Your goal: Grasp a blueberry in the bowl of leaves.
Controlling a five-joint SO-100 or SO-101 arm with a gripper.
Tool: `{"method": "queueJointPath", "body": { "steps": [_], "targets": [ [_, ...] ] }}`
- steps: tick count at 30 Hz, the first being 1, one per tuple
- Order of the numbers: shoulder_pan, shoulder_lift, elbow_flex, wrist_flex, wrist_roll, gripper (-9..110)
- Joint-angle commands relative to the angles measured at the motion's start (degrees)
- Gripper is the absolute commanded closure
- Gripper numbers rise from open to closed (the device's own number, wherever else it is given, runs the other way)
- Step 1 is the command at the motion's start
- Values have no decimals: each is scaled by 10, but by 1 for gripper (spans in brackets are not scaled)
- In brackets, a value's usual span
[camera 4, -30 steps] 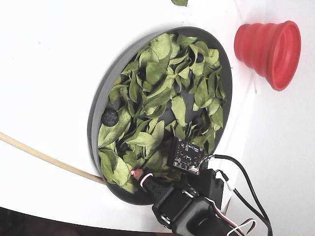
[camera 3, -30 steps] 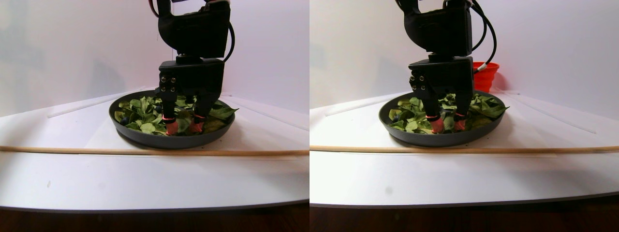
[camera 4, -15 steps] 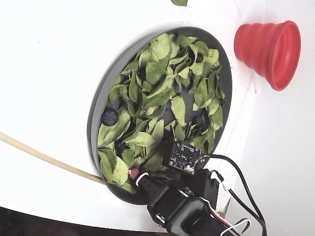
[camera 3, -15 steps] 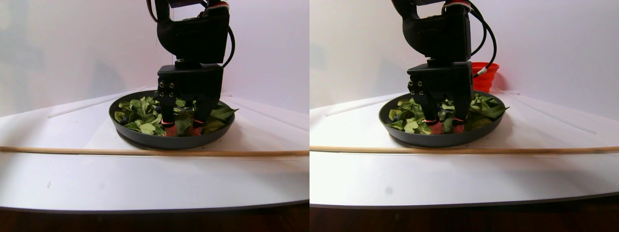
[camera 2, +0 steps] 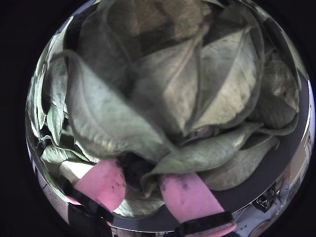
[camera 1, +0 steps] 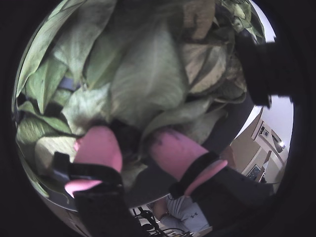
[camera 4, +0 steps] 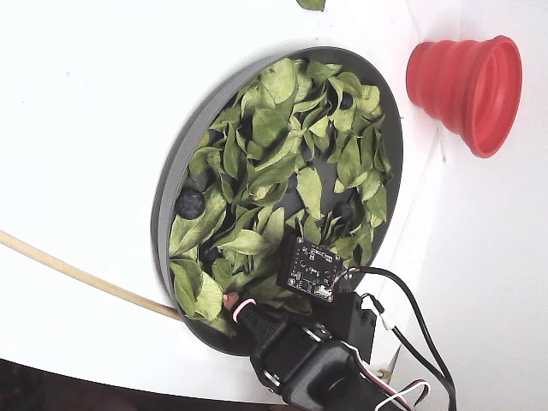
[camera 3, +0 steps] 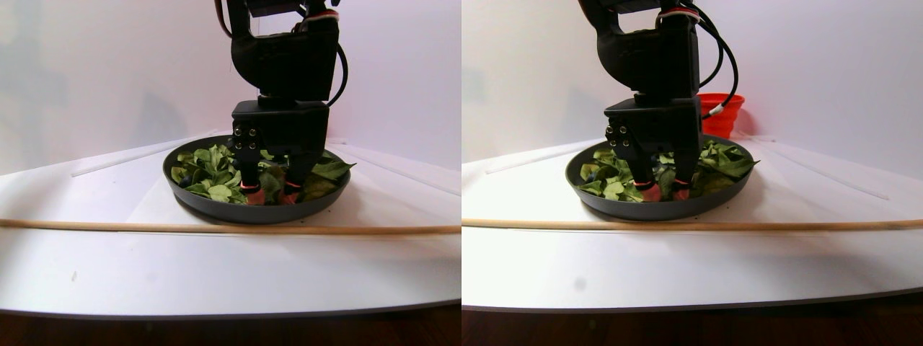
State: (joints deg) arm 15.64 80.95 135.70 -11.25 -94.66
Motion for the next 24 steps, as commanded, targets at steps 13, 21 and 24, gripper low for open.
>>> {"method": "queueJointPath", "body": {
  "steps": [13,21,24],
  "targets": [
    [7,14,-7,-12,-11,91],
    [8,44,-7,-11,-17,91],
    [9,56,-7,-4,-18,91]
  ]
}}
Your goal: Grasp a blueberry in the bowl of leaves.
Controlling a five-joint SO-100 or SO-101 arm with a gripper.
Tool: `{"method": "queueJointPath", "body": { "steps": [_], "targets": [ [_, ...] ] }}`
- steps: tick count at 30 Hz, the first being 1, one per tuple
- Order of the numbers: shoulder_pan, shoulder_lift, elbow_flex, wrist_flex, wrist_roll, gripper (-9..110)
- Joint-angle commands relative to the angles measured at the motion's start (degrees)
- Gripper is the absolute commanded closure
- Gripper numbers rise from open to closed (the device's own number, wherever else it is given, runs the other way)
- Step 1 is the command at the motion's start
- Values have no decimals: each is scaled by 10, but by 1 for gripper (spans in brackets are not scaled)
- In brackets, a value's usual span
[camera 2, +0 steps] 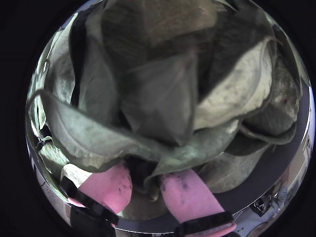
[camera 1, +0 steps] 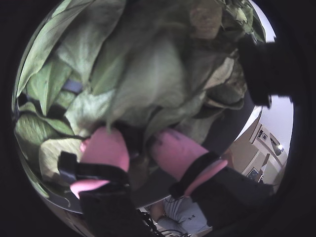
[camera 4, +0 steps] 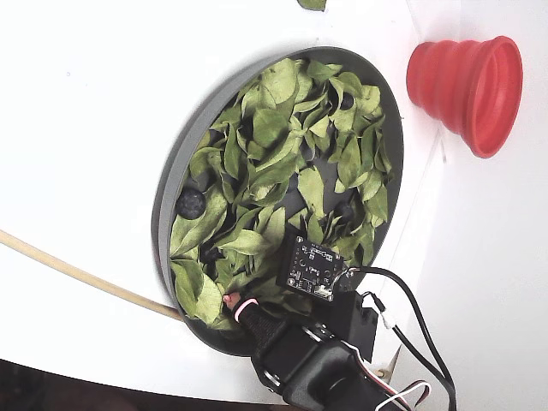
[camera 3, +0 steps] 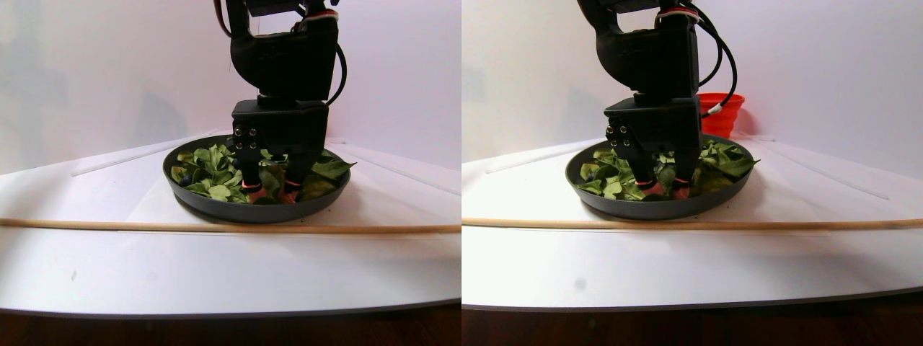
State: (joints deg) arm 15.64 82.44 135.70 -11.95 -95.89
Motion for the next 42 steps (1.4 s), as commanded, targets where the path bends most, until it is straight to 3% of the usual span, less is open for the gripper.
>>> {"method": "queueJointPath", "body": {
  "steps": [1,19,42],
  "targets": [
    [9,46,-9,7,-5,91],
    [6,101,-11,41,0,91],
    [0,53,15,39,-7,87]
  ]
}}
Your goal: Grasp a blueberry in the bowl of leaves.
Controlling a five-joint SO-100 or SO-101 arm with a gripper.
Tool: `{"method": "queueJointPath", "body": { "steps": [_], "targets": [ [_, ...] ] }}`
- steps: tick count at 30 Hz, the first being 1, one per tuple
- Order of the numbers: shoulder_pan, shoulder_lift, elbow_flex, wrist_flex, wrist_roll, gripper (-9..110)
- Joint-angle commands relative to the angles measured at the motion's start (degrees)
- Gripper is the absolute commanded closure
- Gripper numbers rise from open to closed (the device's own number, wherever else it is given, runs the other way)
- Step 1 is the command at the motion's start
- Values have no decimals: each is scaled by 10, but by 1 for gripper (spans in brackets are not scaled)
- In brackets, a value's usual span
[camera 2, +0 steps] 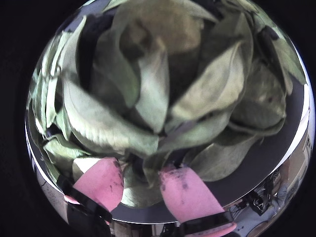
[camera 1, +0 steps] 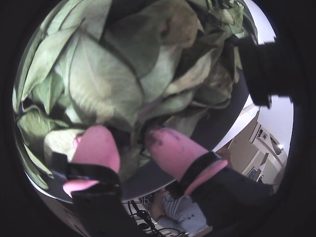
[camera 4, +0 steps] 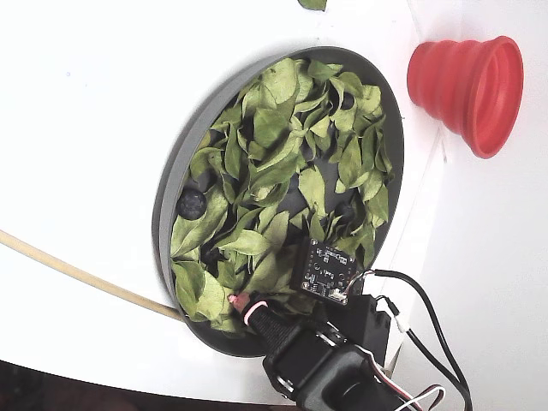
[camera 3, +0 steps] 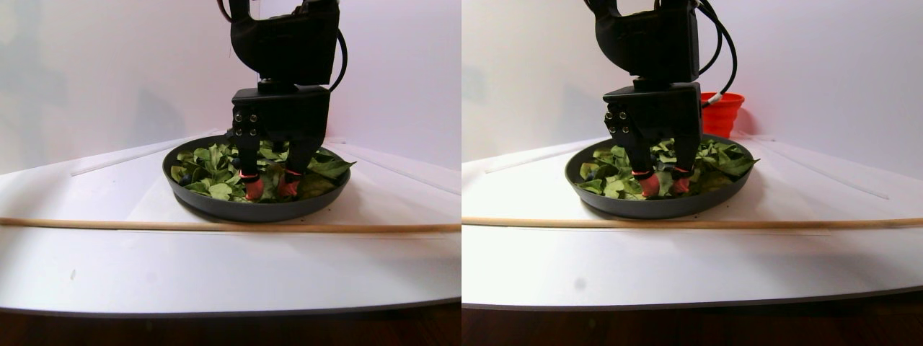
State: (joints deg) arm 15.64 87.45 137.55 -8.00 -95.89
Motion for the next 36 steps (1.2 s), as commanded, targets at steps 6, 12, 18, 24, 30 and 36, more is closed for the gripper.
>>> {"method": "queueJointPath", "body": {
  "steps": [6,12,18,24,30,36],
  "targets": [
    [3,-16,-10,-9,-7,87],
    [4,-39,-20,-24,-4,87],
    [5,-45,-33,-24,-4,87],
    [8,-57,-38,-30,-7,89],
    [9,-66,-39,-40,-11,91],
    [10,-69,-42,-40,-14,91]
  ]
}}
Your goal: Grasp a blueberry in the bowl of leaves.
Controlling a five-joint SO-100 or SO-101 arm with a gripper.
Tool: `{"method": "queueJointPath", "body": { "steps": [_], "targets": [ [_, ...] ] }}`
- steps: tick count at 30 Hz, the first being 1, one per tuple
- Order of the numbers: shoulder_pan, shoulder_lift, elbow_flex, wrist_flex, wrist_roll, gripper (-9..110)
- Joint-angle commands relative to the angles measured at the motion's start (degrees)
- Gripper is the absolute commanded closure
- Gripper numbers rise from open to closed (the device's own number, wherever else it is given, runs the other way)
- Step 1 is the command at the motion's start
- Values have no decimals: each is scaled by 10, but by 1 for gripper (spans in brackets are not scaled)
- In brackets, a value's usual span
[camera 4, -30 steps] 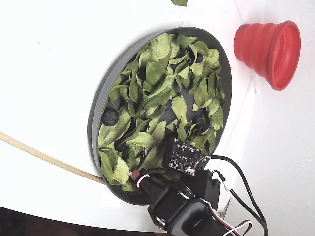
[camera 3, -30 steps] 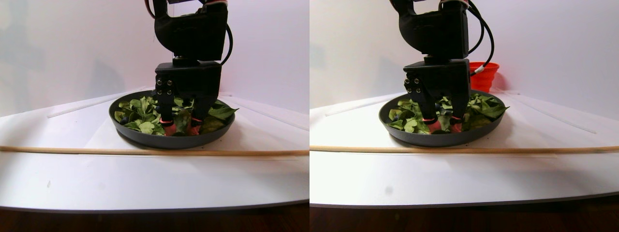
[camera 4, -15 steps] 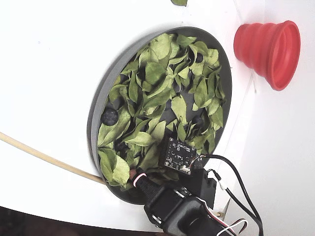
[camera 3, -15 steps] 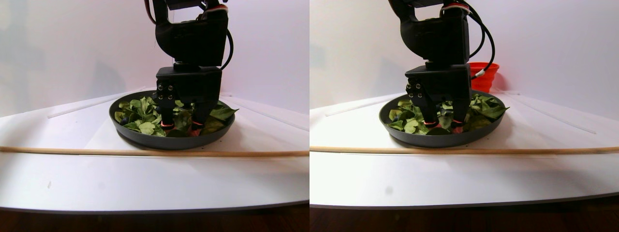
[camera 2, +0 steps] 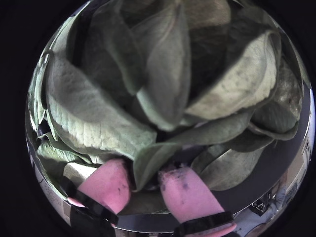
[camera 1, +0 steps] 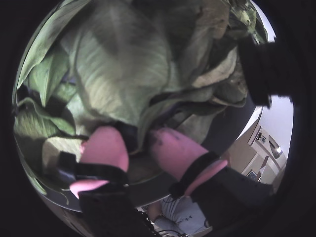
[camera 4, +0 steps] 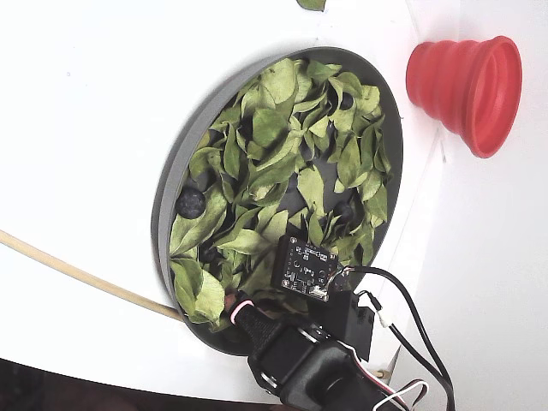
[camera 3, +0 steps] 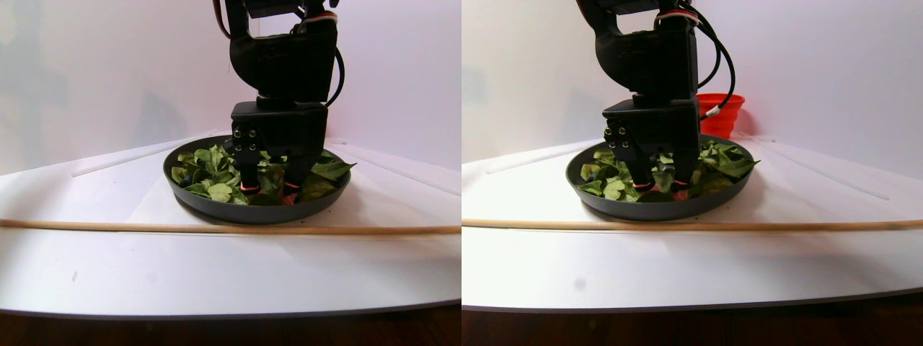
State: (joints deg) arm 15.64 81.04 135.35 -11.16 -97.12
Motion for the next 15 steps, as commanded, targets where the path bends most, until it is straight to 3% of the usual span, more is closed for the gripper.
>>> {"method": "queueJointPath", "body": {
  "steps": [1,15],
  "targets": [
    [11,-2,-20,-9,-3,91],
    [7,60,-5,7,-11,92]
  ]
}}
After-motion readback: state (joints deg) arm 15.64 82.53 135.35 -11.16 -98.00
